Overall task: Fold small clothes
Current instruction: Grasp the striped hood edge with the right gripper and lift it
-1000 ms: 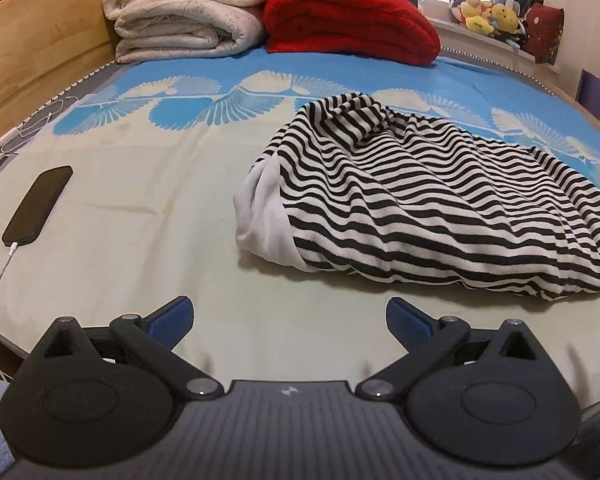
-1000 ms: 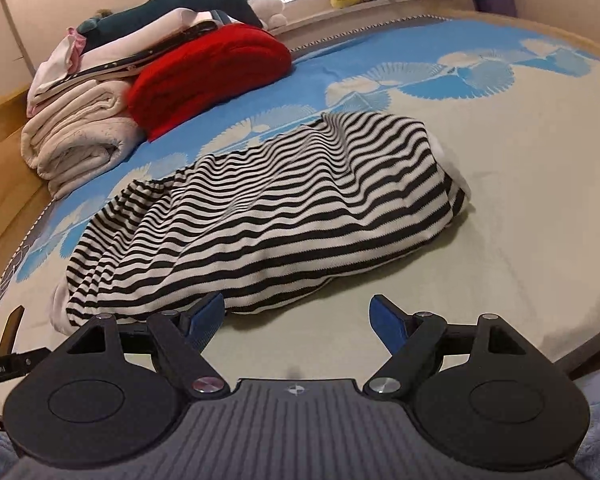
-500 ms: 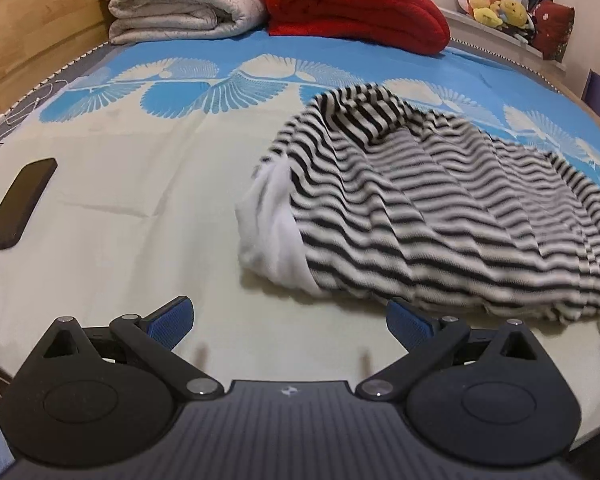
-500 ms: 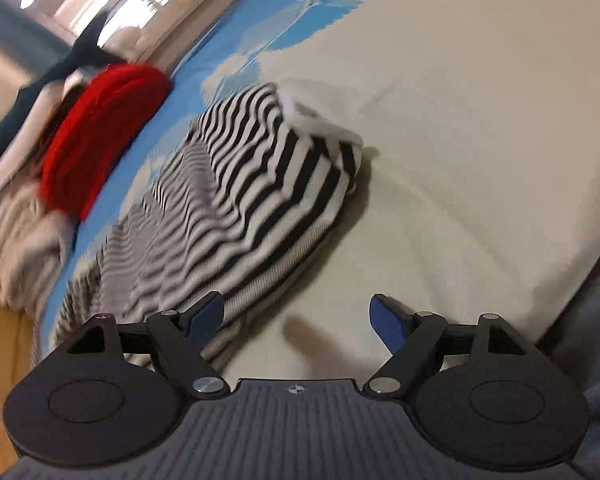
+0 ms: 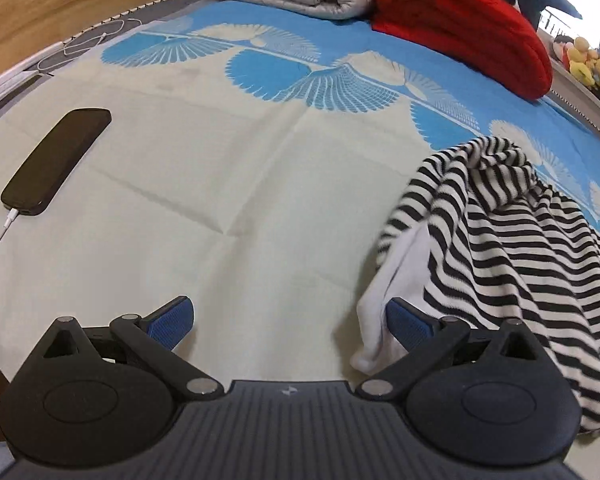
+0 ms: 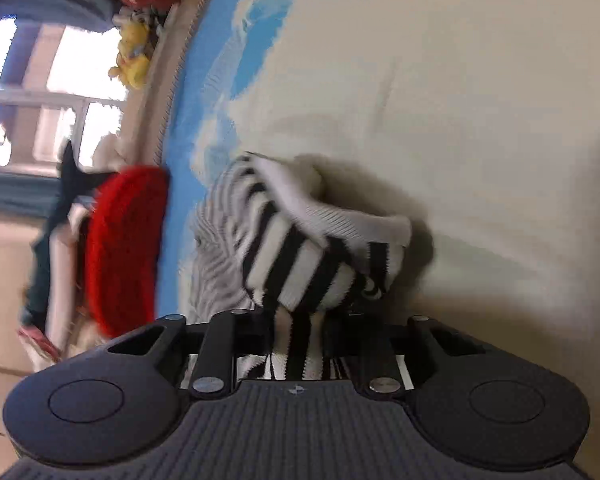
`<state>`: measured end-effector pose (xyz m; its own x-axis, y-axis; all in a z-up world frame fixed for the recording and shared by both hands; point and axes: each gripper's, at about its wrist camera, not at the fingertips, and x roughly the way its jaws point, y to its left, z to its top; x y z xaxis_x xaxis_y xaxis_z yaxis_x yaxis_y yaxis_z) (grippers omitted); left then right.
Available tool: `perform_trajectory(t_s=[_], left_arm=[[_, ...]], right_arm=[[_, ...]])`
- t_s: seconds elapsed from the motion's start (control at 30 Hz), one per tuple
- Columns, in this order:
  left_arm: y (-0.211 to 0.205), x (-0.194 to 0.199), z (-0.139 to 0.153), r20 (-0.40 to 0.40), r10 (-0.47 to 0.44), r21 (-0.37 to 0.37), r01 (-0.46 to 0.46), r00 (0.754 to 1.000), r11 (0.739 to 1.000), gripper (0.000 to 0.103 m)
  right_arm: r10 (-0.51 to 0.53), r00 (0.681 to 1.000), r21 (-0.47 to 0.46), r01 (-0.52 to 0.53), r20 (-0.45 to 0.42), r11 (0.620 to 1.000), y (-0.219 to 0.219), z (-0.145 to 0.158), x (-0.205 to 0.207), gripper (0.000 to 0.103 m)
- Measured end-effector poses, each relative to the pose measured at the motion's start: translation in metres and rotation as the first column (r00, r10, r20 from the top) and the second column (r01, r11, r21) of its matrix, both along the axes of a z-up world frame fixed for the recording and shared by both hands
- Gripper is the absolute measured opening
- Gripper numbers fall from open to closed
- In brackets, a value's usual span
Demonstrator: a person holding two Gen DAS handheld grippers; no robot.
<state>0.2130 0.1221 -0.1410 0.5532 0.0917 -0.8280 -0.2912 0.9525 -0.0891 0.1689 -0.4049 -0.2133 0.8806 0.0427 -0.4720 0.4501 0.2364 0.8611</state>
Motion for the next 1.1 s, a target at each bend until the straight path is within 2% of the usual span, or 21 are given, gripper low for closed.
perform_trajectory(t_s=[0.03,0.1,0.23,0.27,0.33,0.37,0.4,0.47,0.53,0.57,0.63,0.67,0.7,0.73,0.8,0.83,0.87,0.9,0.97,1.03,1.1], left_arm=[[-0.001,-0.001,0.000,-0.002,-0.005,0.004,0.005,1.000,1.000,0.102],[-0.004,0.000,0.000,-0.001,-0.012,0.028,0.012,1.000,1.000,0.102],[-0.005,-0.002,0.001,0.000,-0.018,0.039,0.018,1.000,0.999,0.102],[-0.005,-0.003,0.000,0.002,-0.013,0.038,0.013,1.000,0.999,0.102],[-0.004,-0.002,-0.003,-0.002,-0.004,0.050,0.005,1.000,0.999,0.102],[-0.003,-0.002,-0.004,-0.009,-0.003,0.054,0.003,1.000,0.999,0.102],[-0.002,0.000,-0.007,-0.023,0.000,0.050,0.001,1.000,0.999,0.102],[0.003,0.003,-0.013,-0.046,0.020,0.023,-0.019,0.999,1.000,0.102],[0.012,0.002,-0.015,-0.050,0.068,-0.015,-0.069,0.996,0.998,0.102],[0.016,0.002,-0.014,-0.046,0.087,-0.018,-0.087,0.995,0.996,0.102],[0.023,0.001,-0.011,-0.029,0.124,-0.012,-0.124,0.992,0.992,0.102],[0.026,0.001,-0.010,-0.024,0.134,-0.014,-0.134,0.991,0.991,0.102],[0.029,0.000,-0.009,-0.021,0.142,-0.019,-0.142,0.990,0.990,0.102],[0.030,0.000,-0.009,-0.021,0.144,-0.021,-0.145,0.989,0.989,0.102],[0.030,-0.001,-0.009,-0.028,0.138,-0.026,-0.138,0.990,0.990,0.102],[0.030,-0.002,-0.010,-0.031,0.130,-0.031,-0.131,0.991,0.991,0.102],[0.030,-0.002,-0.010,-0.032,0.123,-0.035,-0.124,0.992,0.992,0.102],[0.029,-0.003,-0.009,-0.030,0.119,-0.035,-0.120,0.992,0.992,0.102],[0.028,-0.004,-0.009,-0.024,0.107,-0.035,-0.107,0.994,0.994,0.102],[0.028,-0.004,-0.009,-0.020,0.105,-0.041,-0.106,0.994,0.994,0.102],[0.029,-0.004,-0.008,-0.011,0.110,-0.051,-0.111,0.994,0.993,0.102]], right_arm=[[0.008,1.000,-0.065,-0.008,0.002,0.998,0.002,0.013,0.000,0.020],[-0.002,1.000,-0.116,-0.001,-0.022,0.993,0.000,0.028,0.000,0.020],[-0.015,0.978,-0.221,-0.033,-0.209,0.975,-0.005,0.022,0.017,0.020],[-0.011,0.973,-0.256,-0.049,-0.230,0.965,-0.002,0.024,0.021,0.020],[0.005,0.975,-0.401,-0.095,-0.221,0.911,0.020,0.048,0.033,0.020],[0.021,0.979,-0.489,-0.121,-0.205,0.864,0.038,0.066,0.040,0.020],[0.053,0.983,-0.583,-0.146,-0.174,0.800,0.060,0.085,0.044,0.020],[0.152,0.983,-0.740,-0.181,-0.107,0.647,0.111,0.120,0.053,0.020],[0.336,0.939,-0.877,-0.223,-0.076,0.425,0.187,0.149,0.055,0.019],[0.419,0.903,-0.924,-0.236,-0.095,0.300,0.225,0.153,0.053,0.020],[0.553,0.812,-0.963,-0.262,-0.188,0.058,0.297,0.140,0.047,0.020],[0.590,0.771,-0.960,-0.278,-0.241,-0.030,0.324,0.128,0.044,0.020],[0.618,0.714,-0.939,-0.317,-0.329,-0.133,0.352,0.108,0.040,0.020],[0.637,0.652,-0.908,-0.358,-0.411,-0.219,0.375,0.084,0.037,0.020],[0.638,0.566,-0.847,-0.428,-0.523,-0.314,0.402,0.046,0.031,0.020],[0.628,0.535,-0.819,-0.454,-0.565,-0.351,0.410,0.029,0.028,0.020],[0.623,0.529,-0.812,-0.454,-0.577,-0.367,0.413,0.022,0.026,0.020],[0.618,0.540,-0.818,-0.434,-0.571,-0.377,0.414,0.018,0.021,0.020],[0.622,0.552,-0.829,-0.422,-0.556,-0.367,0.414,0.024,0.014,0.020],[0.646,0.549,-0.842,-0.433,-0.530,-0.323,0.408,0.037,0.014,0.020],[0.663,0.545,-0.854,-0.406,-0.513,-0.326,0.409,0.045,0.004,0.020]])
